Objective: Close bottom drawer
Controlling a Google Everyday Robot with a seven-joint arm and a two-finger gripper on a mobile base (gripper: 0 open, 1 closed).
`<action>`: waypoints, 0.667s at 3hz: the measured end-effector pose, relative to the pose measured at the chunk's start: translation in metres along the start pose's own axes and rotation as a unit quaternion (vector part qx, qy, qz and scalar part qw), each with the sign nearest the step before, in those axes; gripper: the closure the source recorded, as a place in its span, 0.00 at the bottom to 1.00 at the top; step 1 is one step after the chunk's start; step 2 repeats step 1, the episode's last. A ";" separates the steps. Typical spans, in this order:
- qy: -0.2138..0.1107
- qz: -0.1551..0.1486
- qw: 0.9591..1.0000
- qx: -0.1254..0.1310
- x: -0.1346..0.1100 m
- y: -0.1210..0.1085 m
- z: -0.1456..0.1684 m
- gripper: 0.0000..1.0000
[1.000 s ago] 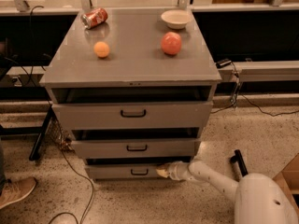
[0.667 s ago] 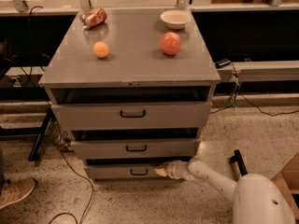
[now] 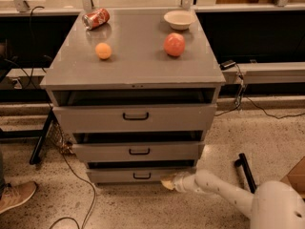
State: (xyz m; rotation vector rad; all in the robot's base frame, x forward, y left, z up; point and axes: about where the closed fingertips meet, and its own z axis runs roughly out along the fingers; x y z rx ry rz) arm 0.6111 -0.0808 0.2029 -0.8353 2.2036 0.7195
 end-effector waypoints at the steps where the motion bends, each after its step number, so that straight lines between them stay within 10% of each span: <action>1: 0.023 0.019 1.000 -0.004 0.043 0.031 -0.038 1.00; 2: 0.023 0.019 1.000 -0.004 0.043 0.031 -0.038 1.00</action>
Offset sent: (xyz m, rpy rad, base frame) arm 0.0000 0.0000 0.0000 0.0000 0.0000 0.0000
